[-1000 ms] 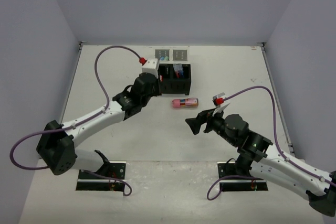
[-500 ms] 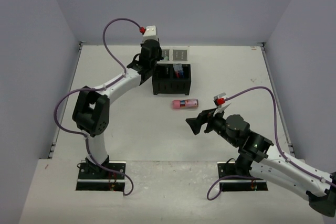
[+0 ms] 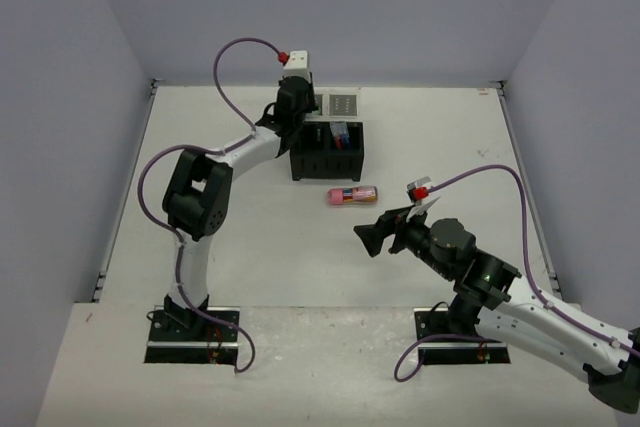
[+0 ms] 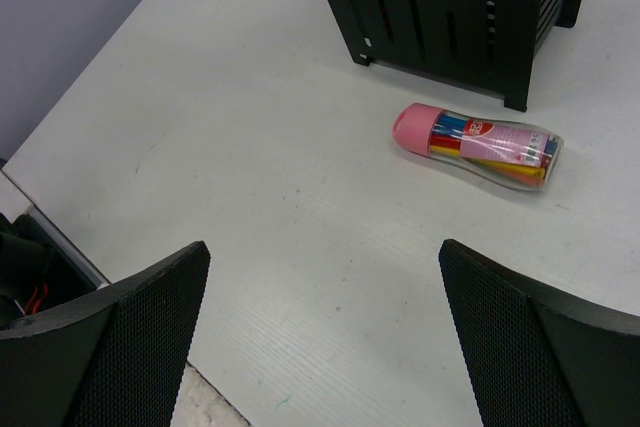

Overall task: Sort the stationery into containers
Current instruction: Place the stationery in the storage box.

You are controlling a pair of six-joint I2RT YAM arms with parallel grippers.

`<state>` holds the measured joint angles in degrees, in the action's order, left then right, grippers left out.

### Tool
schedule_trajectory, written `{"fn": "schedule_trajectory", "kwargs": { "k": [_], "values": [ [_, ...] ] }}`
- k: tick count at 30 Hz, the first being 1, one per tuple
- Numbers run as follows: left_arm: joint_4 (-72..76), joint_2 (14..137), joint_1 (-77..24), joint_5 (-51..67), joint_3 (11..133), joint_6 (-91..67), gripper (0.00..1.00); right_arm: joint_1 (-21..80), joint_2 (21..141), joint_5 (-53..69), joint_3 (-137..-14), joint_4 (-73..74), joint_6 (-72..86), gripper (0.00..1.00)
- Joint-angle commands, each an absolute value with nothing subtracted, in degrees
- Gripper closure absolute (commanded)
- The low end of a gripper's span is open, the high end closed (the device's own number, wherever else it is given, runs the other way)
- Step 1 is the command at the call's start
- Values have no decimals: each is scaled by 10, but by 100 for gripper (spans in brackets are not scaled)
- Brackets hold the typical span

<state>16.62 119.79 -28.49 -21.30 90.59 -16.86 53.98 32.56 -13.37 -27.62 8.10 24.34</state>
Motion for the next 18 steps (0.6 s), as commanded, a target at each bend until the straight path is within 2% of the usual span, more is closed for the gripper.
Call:
{"fn": "schedule_trajectory", "kwargs": {
  "k": [1,5,6,8,11,16,18],
  "values": [
    [212,1214,-278,-208,936,-149,90,541,324,-134,-272,60,235,1],
    [220,1220,-278,-213,933,-134,65,541,329,-136,-274,62,236,1],
    [218,1219,-278,-210,932,-134,56,541,329,-138,-274,63,236,1],
    [220,1214,-278,-208,927,-135,45,541,329,-140,-275,63,236,1],
    [233,1197,-278,-199,906,-140,40,541,330,-143,-274,64,236,1],
    [244,1155,-279,-174,884,-163,38,541,340,-149,-276,66,238,1],
    [225,1113,-279,-171,876,-185,29,541,345,-156,-277,66,237,1]
  ]
}}
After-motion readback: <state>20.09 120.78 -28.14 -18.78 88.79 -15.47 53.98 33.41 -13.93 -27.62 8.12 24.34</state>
